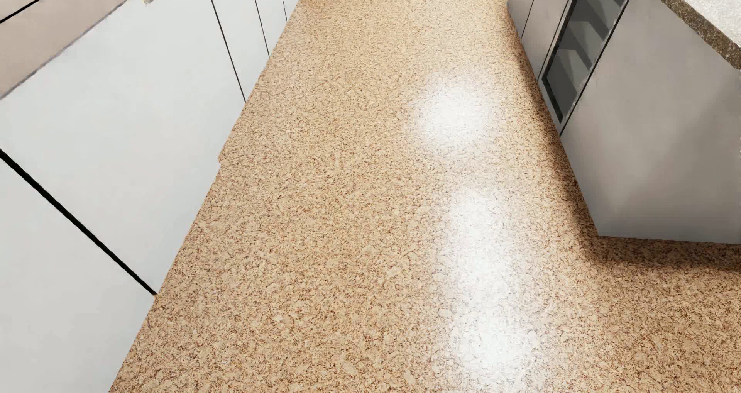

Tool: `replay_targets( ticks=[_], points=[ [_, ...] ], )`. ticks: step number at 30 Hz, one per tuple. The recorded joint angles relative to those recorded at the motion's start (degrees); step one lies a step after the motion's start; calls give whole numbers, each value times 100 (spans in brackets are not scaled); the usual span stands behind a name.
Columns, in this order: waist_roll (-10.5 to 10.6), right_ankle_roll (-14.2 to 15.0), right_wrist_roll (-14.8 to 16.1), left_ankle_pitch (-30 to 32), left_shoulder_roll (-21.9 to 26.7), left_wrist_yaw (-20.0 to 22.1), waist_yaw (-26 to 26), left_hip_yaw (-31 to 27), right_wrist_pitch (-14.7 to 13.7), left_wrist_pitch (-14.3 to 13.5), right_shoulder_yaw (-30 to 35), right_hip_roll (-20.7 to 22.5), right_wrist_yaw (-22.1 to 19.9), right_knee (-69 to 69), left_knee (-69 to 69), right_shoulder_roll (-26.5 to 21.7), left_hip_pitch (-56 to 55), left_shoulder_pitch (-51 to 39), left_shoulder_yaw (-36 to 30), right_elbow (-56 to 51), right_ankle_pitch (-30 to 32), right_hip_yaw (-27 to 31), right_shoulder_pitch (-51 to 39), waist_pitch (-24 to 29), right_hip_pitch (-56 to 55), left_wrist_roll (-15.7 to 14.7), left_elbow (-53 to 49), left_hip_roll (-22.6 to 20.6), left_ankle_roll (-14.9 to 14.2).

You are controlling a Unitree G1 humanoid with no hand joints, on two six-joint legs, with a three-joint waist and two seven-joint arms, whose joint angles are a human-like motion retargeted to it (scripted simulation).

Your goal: Go around the counter

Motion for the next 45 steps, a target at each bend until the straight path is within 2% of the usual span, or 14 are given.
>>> replay_targets(
  ticks=[3, 8, 10, 16, 19, 23, 26, 30, 33, 35, 37, 39, 41, 45],
  points=[
    [50, 0, 0, 86, 43, 0, -181, 0, 0, 0, -9, 84, 0, 1652, 148, -46, -18, 58, -66, -7, -1389, 0, 103, 3, -239, 0, -187, -57, 0],
    [-62, 0, 0, -570, 222, 0, -744, 0, 0, 0, -271, -83, 0, 4350, 155, -24, 703, -119, 144, -253, -1573, 0, 285, 509, -2013, 0, -888, -144, 0],
    [108, 0, 0, -996, 110, 0, -1208, 0, 0, 0, -297, -92, 0, 4061, -44, -91, 1013, -256, 329, -208, -1408, 0, 447, 489, -2612, 0, -1001, 70, 0],
    [103, 0, 0, -2062, 237, 0, -1595, 0, 0, 0, 19, -364, 0, 2501, -330, -92, 2296, -747, 27, 363, -563, 0, 557, 612, -3773, 0, -1197, 231, 0],
    [207, 0, 0, -1292, 156, 0, -1891, 0, 0, 0, -68, -355, 0, 3271, -27, -97, 2574, -606, -13, 569, -752, 0, 624, 508, -3975, 0, -817, 463, 0],
    [225, 0, 0, 1610, 93, 0, -1537, 0, 0, 0, 23, 87, 0, 3854, 3292, -49, 1239, -216, -376, 614, -1495, 0, 466, 520, -3102, 0, 44, 688, 0],
    [-12, 0, 0, 1396, 112, 0, -694, 0, 0, 0, -30, 259, 0, 3198, 5009, -37, -582, 159, -208, 32, -1806, 0, 265, 660, -1708, 0, 79, 573, 0],
    [-267, 0, 0, 2122, 210, 0, 436, 0, 0, 0, -261, 168, 0, 1803, 1575, -183, -2106, 451, -230, -828, -1885, 0, 68, 693, 322, 0, 65, 475, 0],
    [-325, 0, 0, -90, 245, 0, 889, 0, 0, 0, -331, 67, 0, 1602, 229, -321, -2632, 550, -186, -1144, -2228, 0, -239, 595, 1257, 0, -7, 648, 0],
    [-390, 0, 0, 1385, 222, 0, 1178, 0, 0, 0, -494, -94, 0, 1986, 577, -270, -2955, 593, -186, -1010, -1849, 0, -248, 589, 1549, 0, 70, 606, 0],
    [-617, 0, 0, 2477, 175, 0, 1015, 0, 0, 0, -568, -404, 0, 3265, 1405, -121, -2985, 562, -254, -651, -303, 0, -93, 464, 1211, 0, 292, 275, 0],
    [-645, 0, 0, 2116, 95, 0, 577, 0, 0, 0, -390, -584, 0, 5428, 1582, -124, -2378, 436, -180, -438, 348, 0, 132, 376, 106, 0, 417, -185, 0],
    [-503, 0, 0, 1264, 87, 0, 31, 0, 0, 0, -307, -521, 0, 6450, 1105, -115, -1151, 249, 52, -341, -906, 0, 301, 459, -959, 0, 355, -301, 0],
    [-55, 0, 0, -514, 406, 0, -1220, 0, 0, 0, -362, -410, 0, 4143, -4, -205, 1110, -135, 182, -233, -1191, 0, 593, 538, -2461, 0, -642, 85, 0]
  ],
)
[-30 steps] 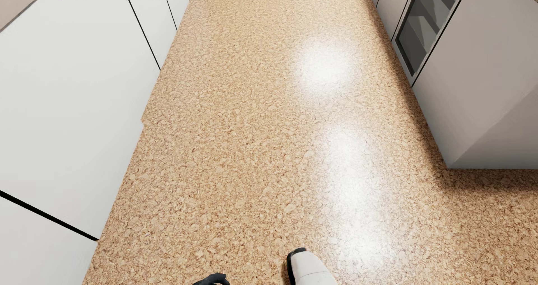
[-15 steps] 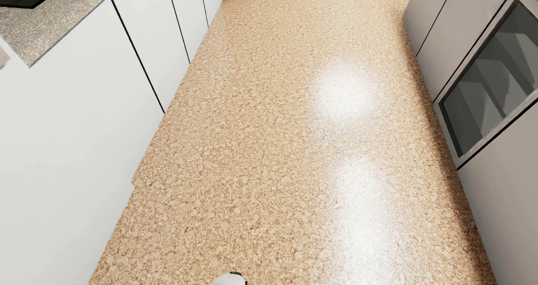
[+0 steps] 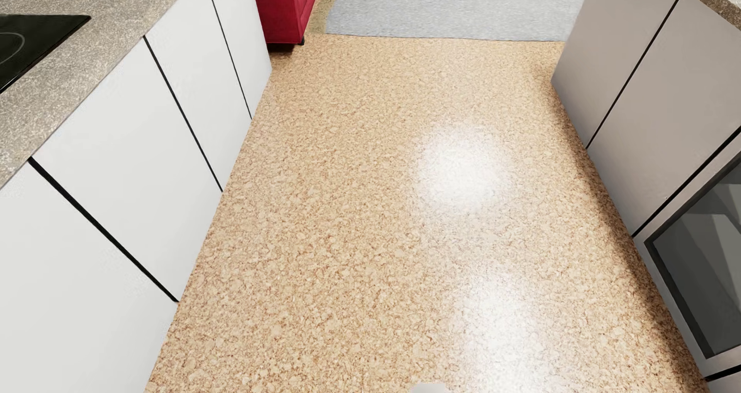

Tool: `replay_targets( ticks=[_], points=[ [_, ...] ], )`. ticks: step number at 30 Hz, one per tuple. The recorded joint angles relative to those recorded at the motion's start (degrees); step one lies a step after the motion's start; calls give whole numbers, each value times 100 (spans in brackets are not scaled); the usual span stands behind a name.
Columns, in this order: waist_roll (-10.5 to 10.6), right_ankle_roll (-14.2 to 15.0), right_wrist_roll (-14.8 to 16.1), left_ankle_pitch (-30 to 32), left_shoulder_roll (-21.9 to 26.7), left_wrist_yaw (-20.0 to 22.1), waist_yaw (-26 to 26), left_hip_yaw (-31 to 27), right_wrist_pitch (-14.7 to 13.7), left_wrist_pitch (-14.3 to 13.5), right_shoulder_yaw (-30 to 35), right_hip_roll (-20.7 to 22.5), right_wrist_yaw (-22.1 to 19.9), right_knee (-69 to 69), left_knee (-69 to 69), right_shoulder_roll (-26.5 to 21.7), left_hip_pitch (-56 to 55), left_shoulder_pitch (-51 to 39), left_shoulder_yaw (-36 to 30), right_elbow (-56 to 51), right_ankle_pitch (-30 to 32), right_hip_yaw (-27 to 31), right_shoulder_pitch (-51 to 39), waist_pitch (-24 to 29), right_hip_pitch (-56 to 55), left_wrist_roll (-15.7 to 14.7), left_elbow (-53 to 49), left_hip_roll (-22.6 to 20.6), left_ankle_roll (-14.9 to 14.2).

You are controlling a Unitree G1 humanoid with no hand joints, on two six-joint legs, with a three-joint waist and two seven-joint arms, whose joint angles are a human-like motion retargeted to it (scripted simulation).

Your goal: Go around the counter

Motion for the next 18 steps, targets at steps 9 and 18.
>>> replay_targets(
  ticks=[9, 18],
  points=[
    [329, 0, 0, 2601, -261, 0, -481, 0, 0, 0, -8, 453, 0, -385, 3264, 149, 659, 11, 686, 798, 184, 0, 174, -272, -584, 0, 290, 1052, 0],
    [-132, 0, 0, 584, -390, 0, 1838, 0, 0, 0, -520, 636, 0, -2442, 182, -86, -3307, 843, -58, -1038, -766, 0, -493, -150, 3667, 0, 904, 562, 0]
  ],
)
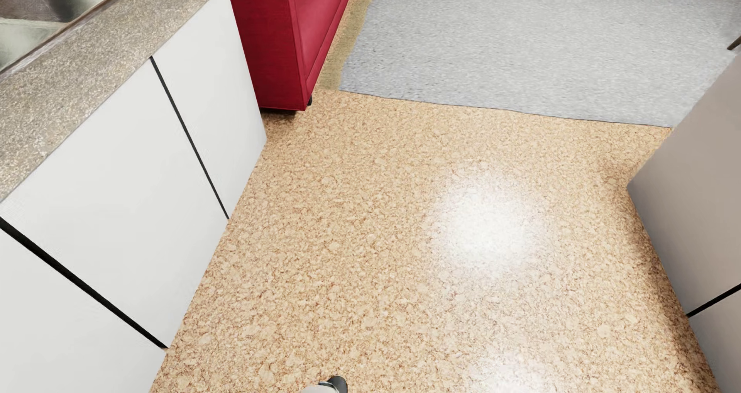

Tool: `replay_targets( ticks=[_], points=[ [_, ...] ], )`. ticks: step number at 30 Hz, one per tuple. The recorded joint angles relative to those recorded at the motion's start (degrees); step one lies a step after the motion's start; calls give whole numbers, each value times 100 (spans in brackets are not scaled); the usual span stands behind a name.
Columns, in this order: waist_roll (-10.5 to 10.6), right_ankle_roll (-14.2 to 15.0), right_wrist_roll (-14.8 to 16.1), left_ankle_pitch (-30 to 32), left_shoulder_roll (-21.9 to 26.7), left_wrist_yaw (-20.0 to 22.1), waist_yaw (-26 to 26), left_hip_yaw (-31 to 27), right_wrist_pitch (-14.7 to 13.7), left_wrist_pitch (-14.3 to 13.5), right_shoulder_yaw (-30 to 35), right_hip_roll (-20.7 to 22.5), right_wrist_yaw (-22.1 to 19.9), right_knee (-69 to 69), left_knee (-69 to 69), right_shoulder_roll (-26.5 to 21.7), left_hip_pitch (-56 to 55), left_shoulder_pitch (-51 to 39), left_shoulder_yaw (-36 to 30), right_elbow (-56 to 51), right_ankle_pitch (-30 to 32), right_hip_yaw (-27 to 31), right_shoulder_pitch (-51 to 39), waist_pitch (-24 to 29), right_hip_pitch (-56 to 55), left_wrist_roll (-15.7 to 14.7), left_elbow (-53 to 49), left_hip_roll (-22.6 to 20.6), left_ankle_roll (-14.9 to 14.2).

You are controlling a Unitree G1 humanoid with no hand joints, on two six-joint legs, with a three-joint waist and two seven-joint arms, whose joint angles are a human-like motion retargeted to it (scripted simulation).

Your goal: Go around the counter

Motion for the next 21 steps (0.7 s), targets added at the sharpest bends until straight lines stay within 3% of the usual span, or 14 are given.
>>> replay_targets(
  ticks=[1, 2, 4, 5, 6, 9, 11, 14, 15, 16, 17, 18, 19, 21],
  points=[
    [-6, 0, 0, -912, 31, 0, 151, 0, 0, 0, -94, -86, 0, 114, -100, -18, -176, 60, -74, -26, -32, 0, -116, -23, 205, 0, -20, 134, 0],
    [-57, 0, 0, -731, 65, 0, 305, 0, 0, 0, -199, -222, 0, 251, -57, -2, -310, 125, -124, 26, 154, 0, -174, -3, 437, 0, -34, 189, 0],
    [-297, 0, 0, 1452, 74, 0, 359, 0, 0, 0, -356, -639, 0, 1092, 617, 89, -610, 201, -157, 266, 1448, 0, -51, -92, 515, 0, 74, -97, 0],
    [-476, 0, 0, 2066, 81, 0, 236, 0, 0, 0, -245, -817, 0, 2016, 1054, 131, -603, 179, -119, 515, 2356, 0, 46, -145, 159, 0, 197, -361, 0],
    [-599, 0, 0, 2089, 112, 0, 66, 0, 0, 0, -42, -894, 0, 3182, 1343, 132, -418, 92, -2, 746, 2787, 0, 147, -159, -433, 0, 311, -599, 0],
    [-624, 0, 0, 1086, 169, 0, -828, 0, 0, 0, 347, -678, 0, 5227, 783, 80, 1233, -338, 353, 855, 1051, 0, 474, 12, -2334, 0, 201, -954, 0],
    [-444, 0, 0, 203, 350, 0, -1583, 0, 0, 0, 429, -410, 0, 4352, 62, 3, 2583, -478, 505, 1099, 775, 0, 769, 93, -3214, 0, -486, -797, 0],
    [-343, 0, 0, -1412, 496, 0, -2321, 0, 0, 0, 444, -512, 0, 1399, -364, -125, 4044, -841, 920, 1466, 1061, 0, 1137, -56, -4075, 0, -1327, -525, 0],
    [-375, 0, 0, -1647, 526, 0, -2457, 0, 0, 0, 454, -588, 0, 386, -317, -143, 4300, -1013, 1046, 1616, 1403, 0, 1219, -157, -4177, 0, -1507, -507, 0],
    [-412, 0, 0, -1655, 542, 0, -2512, 0, 0, 0, 477, -617, 0, -882, -350, -147, 4491, -1146, 1181, 1762, 2782, 0, 1289, -245, -4277, 0, -1634, -488, 0],
    [-444, 0, 0, -1381, 530, 0, -2486, 0, 0, 0, 480, -589, 0, -1181, -342, -145, 4652, -1211, 1291, 1912, 3228, 0, 1341, -279, -4454, 0, -1701, -450, 0],
    [-443, 0, 0, -826, 487, 0, -2440, 0, 0, 0, 538, -487, 0, 383, -56, -146, 4814, -1159, 1410, 2082, 1401, 0, 1354, -230, -4590, 0, -1692, -325, 0],
    [-395, 0, 0, -42, 391, 0, -2373, 0, 0, 0, 549, -364, 0, 1108, 668, -137, 4733, -1050, 1498, 2210, 819, 0, 1343, -221, -4719, 0, -1512, -130, 0],
    [-352, 0, 0, 1019, 246, 0, -2147, 0, 0, 0, 630, 109, 0, 2130, 3328, -99, 3860, -851, 1359, 2263, 545, 0, 1113, -62, -4466, 0, -705, 217, 0]
  ],
)
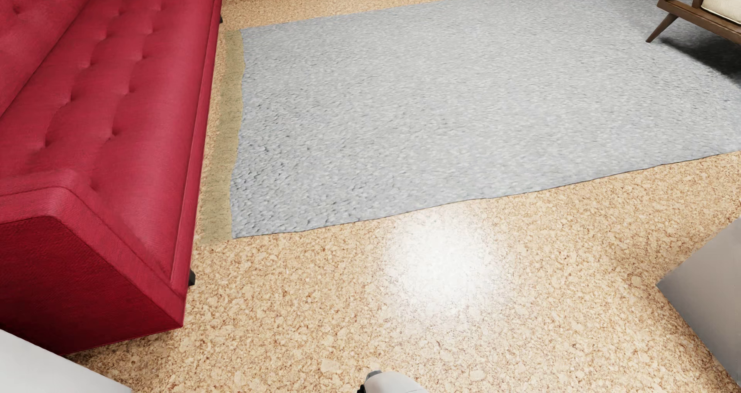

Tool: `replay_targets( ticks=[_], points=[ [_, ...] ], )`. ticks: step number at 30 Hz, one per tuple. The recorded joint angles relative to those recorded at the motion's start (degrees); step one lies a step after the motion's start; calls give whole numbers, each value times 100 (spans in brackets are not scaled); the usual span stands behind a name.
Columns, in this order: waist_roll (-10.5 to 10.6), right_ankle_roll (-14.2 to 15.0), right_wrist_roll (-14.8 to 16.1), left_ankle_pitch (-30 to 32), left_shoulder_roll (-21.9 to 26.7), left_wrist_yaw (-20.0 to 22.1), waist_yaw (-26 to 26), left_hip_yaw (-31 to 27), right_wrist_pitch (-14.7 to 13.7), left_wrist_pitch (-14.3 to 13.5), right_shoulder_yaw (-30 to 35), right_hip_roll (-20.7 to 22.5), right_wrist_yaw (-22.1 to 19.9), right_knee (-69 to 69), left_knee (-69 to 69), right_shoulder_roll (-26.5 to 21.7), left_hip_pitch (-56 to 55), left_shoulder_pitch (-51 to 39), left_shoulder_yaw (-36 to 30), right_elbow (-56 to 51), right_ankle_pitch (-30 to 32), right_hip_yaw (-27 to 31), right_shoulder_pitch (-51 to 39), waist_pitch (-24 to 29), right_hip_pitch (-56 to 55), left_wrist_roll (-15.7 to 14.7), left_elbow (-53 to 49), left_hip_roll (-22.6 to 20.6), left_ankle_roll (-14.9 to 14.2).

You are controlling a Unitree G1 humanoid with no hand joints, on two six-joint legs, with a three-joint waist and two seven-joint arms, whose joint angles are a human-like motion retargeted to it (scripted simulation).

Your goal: Go around the counter

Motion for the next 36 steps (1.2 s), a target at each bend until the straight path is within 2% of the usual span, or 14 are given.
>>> replay_targets(
  ticks=[3, 7, 8, 11, 12, 15, 18, 20, 25, 28, 30, 31, 33, 36],
  points=[
    [-311, 0, 0, -258, 57, 0, 829, 0, 0, 0, -1, 567, 0, -867, 2659, 112, -2099, 335, -801, -1025, 217, 0, -343, 89, 1606, 0, 851, -176, 0],
    [-494, 0, 0, 1253, -66, 0, 2116, 0, 0, 0, -224, 272, 0, -2212, -921, 181, -3847, 1159, -1083, -2344, 1004, 0, -825, 38, 3751, 0, 1020, -346, 0],
    [-413, 0, 0, 1000, -126, 0, 2224, 0, 0, 0, -254, 120, 0, -2334, -2030, 114, -4087, 1317, -1092, -2668, 1160, 0, -939, -17, 4156, 0, 987, -258, 0],
    [-224, 0, 0, -1702, -237, 0, 2576, 0, 0, 0, -499, -469, 0, -2244, -3460, -69, -4666, 1381, -1035, -3488, 2074, 0, -1054, -149, 4815, 0, 992, 90, 0],
    [-251, 0, 0, -1453, -198, 0, 2684, 0, 0, 0, -557, -675, 0, -2109, -3303, -35, -4808, 1344, -989, -3453, 2638, 0, -1032, -152, 4986, 0, 992, 68, 0],
    [-485, 0, 0, 888, -66, 0, 2325, 0, 0, 0, -507, -997, 0, -279, -1948, 202, -5131, 1010, -923, -2440, 4430, 0, -784, -365, 4350, 0, 1217, -573, 0],
    [-376, 0, 0, 263, 98, 0, 1655, 0, 0, 0, -32, -791, 0, 2588, -2147, 222, -3248, 334, -799, -1418, 1095, 0, -785, 47, 2476, 0, 1139, -1099, 0],
    [-82, 0, 0, -607, 316, 0, 948, 0, 0, 0, 90, -568, 0, 2141, -2968, 75, -1593, 69, -802, -1148, -37, 0, -532, 221, 1520, 0, 506, -954, 0],
    [151, 0, 0, -2301, 541, 0, -299, 0, 0, 0, -300, -900, 0, -2257, -3791, -157, 605, -1066, -144, -660, 303, 0, -119, 42, 37, 0, -403, -559, 0],
    [385, 0, 0, -1252, 392, 0, -708, 0, 0, 0, -356, -924, 0, -1106, -2841, -163, 1125, -1015, 171, -304, 510, 0, 58, 12, -346, 0, -741, 0, 0],
    [667, 0, 0, 703, 113, 0, -435, 0, 0, 0, -248, -458, 0, -104, -714, -97, 494, -628, 131, 1, 725, 0, 4, 17, -128, 0, -547, 225, 0],
    [710, 0, 0, 1012, 54, 0, -183, 0, 0, 0, -290, -160, 0, -74, 565, -39, -20, -457, -55, -85, 491, 0, -60, 173, 378, 0, -422, 217, 0],
    [584, 0, 0, 241, -174, 0, 407, 0, 0, 0, -426, -2, 0, -613, 1950, 121, -1384, -197, -429, -593, 269, 0, -197, 259, 1515, 0, 163, -116, 0],
    [263, 0, 0, 989, -263, 0, 1528, 0, 0, 0, -693, -164, 0, -1785, -360, 216, -2883, 596, -789, -1956, 236, 0, -398, 242, 3261, 0, 793, -544, 0]
  ],
)
